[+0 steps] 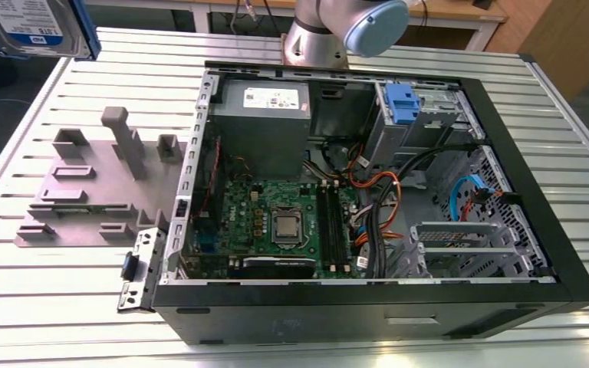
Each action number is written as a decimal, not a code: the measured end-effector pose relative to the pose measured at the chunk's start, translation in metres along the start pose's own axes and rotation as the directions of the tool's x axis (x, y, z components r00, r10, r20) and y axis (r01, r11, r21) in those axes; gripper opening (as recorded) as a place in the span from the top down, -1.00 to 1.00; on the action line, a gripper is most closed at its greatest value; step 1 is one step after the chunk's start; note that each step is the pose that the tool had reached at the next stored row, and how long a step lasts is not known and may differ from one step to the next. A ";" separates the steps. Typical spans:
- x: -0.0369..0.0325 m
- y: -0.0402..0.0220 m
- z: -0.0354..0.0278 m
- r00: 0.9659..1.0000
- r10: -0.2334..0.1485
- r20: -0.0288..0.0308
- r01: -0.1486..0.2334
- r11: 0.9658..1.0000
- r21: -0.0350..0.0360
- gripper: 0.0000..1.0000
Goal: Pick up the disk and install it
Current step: 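Pick up the disk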
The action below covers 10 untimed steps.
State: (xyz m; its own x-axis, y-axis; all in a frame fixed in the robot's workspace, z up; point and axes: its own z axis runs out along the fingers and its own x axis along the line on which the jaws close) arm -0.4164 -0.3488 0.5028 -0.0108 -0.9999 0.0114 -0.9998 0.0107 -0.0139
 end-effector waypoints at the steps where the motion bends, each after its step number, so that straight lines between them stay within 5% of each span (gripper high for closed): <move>1: 0.0002 -0.0001 0.0000 1.000 0.000 0.000 0.000 1.000 0.000 0.27; 10: 0.0004 -0.0036 0.0001 1.000 0.000 0.000 0.000 1.000 0.000 0.27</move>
State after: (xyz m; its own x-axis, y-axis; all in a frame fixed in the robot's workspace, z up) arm -0.4128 -0.3493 0.5027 -0.0108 -0.9999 0.0115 -0.9998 0.0106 -0.0139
